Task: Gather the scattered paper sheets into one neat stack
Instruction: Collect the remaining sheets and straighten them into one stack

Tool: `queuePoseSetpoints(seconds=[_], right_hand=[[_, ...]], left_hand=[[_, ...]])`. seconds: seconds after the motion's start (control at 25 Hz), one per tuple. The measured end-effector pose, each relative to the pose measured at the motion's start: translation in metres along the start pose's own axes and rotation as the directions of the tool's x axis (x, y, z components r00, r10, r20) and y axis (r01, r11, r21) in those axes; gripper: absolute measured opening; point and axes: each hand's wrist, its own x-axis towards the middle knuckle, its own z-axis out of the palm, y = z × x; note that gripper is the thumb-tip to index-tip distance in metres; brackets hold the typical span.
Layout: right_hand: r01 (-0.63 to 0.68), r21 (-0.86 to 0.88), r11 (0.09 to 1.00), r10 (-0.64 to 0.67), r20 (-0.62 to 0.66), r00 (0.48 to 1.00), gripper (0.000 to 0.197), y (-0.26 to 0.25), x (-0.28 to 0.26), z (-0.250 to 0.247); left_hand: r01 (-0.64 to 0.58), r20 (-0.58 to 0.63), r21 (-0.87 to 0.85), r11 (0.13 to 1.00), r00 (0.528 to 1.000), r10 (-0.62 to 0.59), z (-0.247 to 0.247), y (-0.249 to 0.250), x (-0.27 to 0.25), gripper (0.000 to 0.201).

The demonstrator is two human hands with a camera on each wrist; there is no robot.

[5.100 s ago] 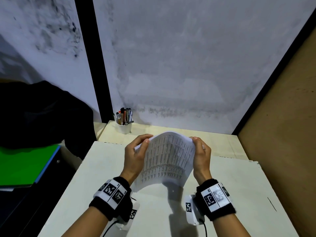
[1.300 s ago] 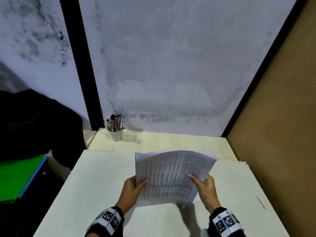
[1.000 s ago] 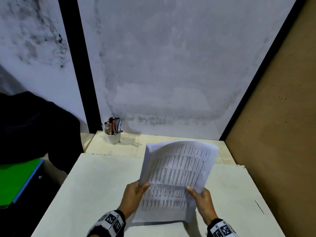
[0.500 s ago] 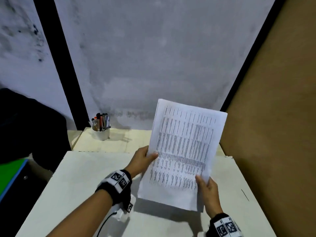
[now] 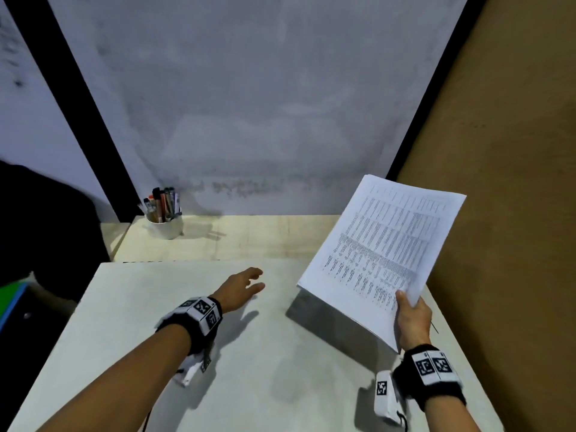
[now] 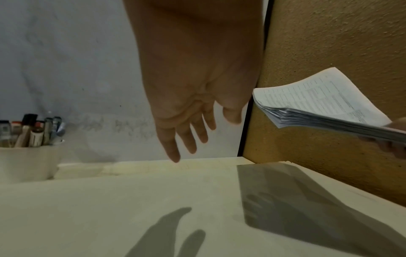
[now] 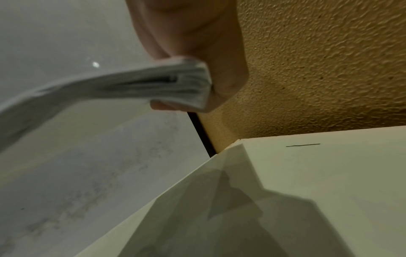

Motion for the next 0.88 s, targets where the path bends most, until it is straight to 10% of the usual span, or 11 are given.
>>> queuePoseSetpoints(seconds=[0.32, 0.88], right_hand=[[0.008, -0.03, 1.0, -0.003, 0.146, 0.989, 0.017, 0.006, -0.024, 0.011], [0.17, 0.197, 0.966, -0.221, 0.276, 0.935, 0.025, -0.008, -0.019, 0.011]], left_hand=[[0.074, 0.181, -0.472, 0.878, 0.983, 0.015, 0.033, 0.069, 0.017, 0.051], [-0.275, -0.235, -0.357, 0.893, 0.951, 0.199, 0.048, 0.094, 0.021, 0.035]])
